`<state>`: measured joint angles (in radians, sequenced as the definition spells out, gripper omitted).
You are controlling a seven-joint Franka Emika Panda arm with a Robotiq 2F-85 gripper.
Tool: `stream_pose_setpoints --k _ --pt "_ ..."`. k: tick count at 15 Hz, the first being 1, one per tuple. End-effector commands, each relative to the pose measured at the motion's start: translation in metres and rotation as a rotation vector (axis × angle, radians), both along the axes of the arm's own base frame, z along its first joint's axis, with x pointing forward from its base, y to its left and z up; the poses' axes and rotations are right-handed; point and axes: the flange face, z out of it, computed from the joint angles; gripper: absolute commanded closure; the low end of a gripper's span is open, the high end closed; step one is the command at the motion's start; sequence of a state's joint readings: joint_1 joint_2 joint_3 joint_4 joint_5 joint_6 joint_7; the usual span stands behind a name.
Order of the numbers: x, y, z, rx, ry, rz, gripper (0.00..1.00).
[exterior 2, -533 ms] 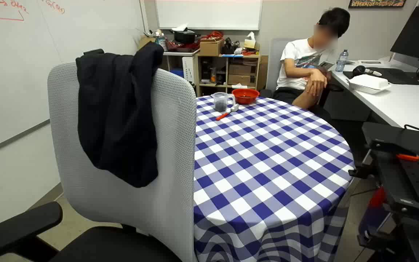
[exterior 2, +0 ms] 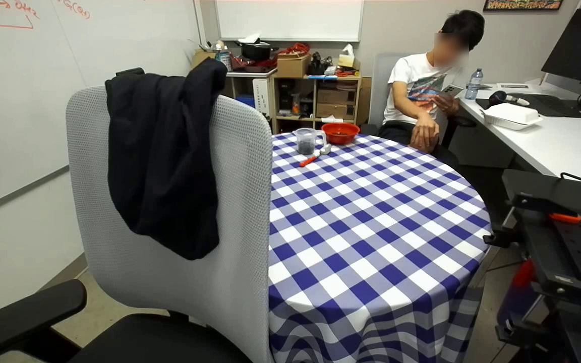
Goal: Pick up the cloth from the chair and put it on the table
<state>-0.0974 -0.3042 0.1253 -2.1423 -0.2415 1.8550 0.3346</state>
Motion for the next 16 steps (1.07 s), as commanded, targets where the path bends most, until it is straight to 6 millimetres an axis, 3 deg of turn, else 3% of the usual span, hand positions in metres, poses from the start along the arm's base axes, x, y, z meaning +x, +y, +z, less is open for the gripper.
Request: stream_pose_setpoints --k 1,8,16 --pt "0.023 0.009 -0.023 -0.019 -0.034 0.045 0.00" --pt "0.062 0.023 -0.066 0.039 -0.083 0.206 0.00" --pt "0.095 0.016 -0.089 0.143 -0.152 0.405 0.00"
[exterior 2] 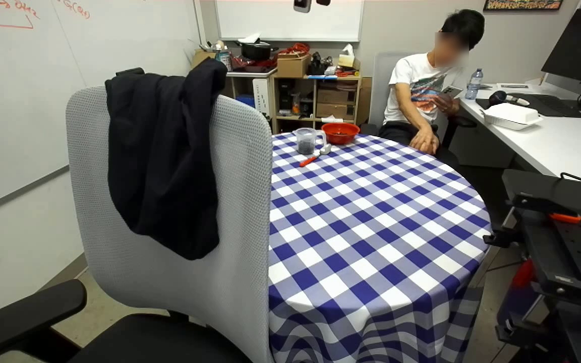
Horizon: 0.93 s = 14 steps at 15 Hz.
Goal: Pick up the cloth from the chair and put it on the table
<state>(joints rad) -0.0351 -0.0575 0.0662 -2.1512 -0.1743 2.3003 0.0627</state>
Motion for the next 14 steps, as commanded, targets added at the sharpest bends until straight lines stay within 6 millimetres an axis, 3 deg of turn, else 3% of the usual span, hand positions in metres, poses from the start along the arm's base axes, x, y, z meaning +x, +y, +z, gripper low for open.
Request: stream_pose_setpoints --k 1,9,14 --pt "0.021 0.002 -0.003 0.059 -0.032 0.088 0.00" --pt "0.065 -0.001 -0.012 0.117 -0.035 0.148 0.00" --pt "0.099 0.010 -0.015 0.158 -0.035 0.127 0.00"
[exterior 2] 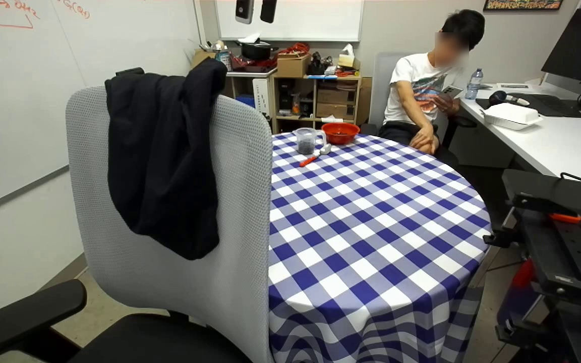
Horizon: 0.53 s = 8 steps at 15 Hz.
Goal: Pick up the cloth from the chair and put it on the table
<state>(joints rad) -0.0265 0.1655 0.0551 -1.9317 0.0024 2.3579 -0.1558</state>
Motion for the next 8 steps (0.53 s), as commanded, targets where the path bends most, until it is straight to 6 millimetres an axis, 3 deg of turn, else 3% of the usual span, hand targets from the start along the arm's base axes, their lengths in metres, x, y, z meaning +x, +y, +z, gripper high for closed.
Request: stream_pose_setpoints --k 1,8 --pt "0.032 0.009 0.002 0.046 0.003 0.001 0.00" --pt "0.069 0.026 -0.017 0.041 0.054 0.014 0.00"
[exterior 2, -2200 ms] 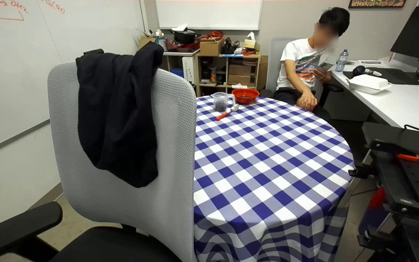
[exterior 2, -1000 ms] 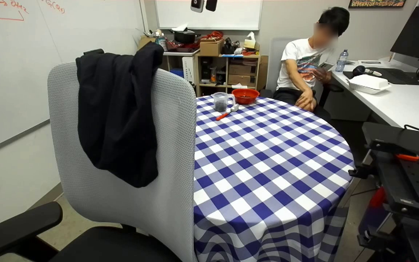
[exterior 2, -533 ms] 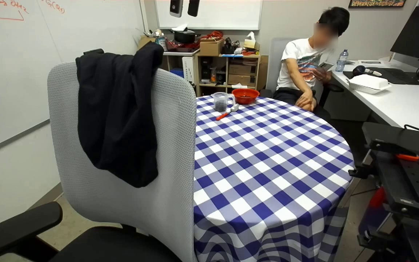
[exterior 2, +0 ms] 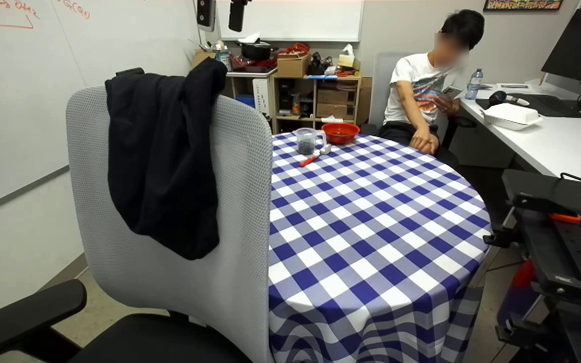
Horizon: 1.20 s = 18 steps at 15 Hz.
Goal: Pick up the cloth from the chair and put it on the table
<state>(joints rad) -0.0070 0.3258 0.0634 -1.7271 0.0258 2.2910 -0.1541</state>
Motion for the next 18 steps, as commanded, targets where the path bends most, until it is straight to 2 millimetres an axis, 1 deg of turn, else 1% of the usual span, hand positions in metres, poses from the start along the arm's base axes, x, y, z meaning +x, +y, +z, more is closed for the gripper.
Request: stream_pose_setpoints --k 1,8,9,10,12,13,16,18 --pt "0.025 0.011 -0.010 0.007 0.040 0.006 0.00" --pt "0.042 0.031 -0.035 -0.002 0.108 0.034 0.00" --pt "0.043 0.033 -0.036 0.000 0.117 0.037 0.03" --pt "0.044 0.036 -0.038 -0.004 0.124 0.038 0.26" --pt "0.045 0.040 -0.042 -0.011 0.139 0.042 0.31" --pt "0.045 0.041 -0.043 -0.012 0.146 0.044 0.37" --pt "0.044 0.044 -0.044 -0.037 0.168 0.031 0.61" --pt "0.043 0.047 -0.039 -0.073 0.168 0.024 0.77"
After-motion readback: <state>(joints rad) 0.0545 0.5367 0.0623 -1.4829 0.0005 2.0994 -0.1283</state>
